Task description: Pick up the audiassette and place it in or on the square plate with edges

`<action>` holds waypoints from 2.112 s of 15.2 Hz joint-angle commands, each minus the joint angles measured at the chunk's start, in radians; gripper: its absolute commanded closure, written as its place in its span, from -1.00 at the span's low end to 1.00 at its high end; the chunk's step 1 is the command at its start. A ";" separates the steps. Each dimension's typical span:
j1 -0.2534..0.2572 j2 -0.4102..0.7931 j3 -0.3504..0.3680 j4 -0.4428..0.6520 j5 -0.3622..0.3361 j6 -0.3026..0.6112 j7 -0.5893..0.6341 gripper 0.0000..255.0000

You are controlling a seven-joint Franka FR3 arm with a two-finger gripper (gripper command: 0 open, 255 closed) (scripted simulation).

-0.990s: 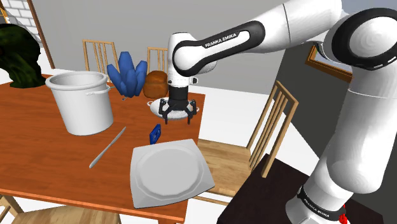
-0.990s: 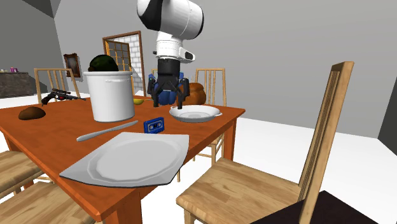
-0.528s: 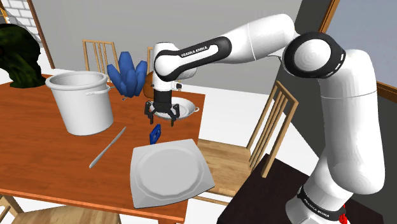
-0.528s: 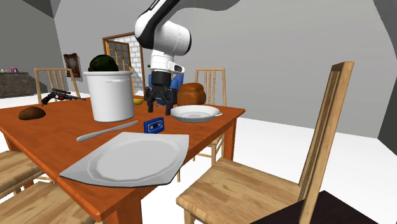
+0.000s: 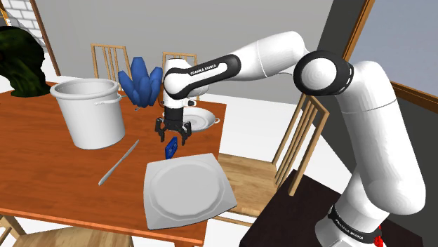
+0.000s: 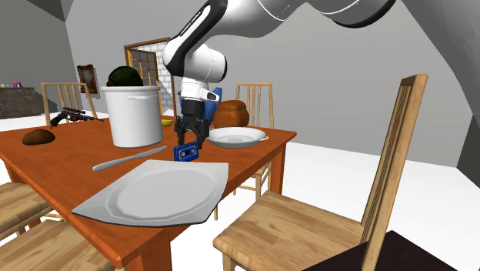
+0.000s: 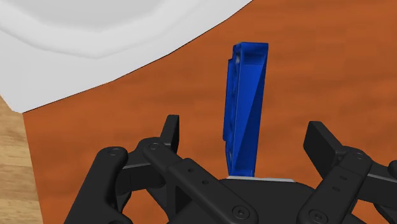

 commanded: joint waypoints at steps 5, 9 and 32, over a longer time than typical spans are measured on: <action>0.007 0.021 -0.001 -0.017 -0.003 0.039 0.003 -1.00; 0.007 0.021 -0.001 -0.017 -0.003 0.039 0.003 -1.00; 0.004 -0.037 0.006 0.055 0.004 -0.089 0.017 1.00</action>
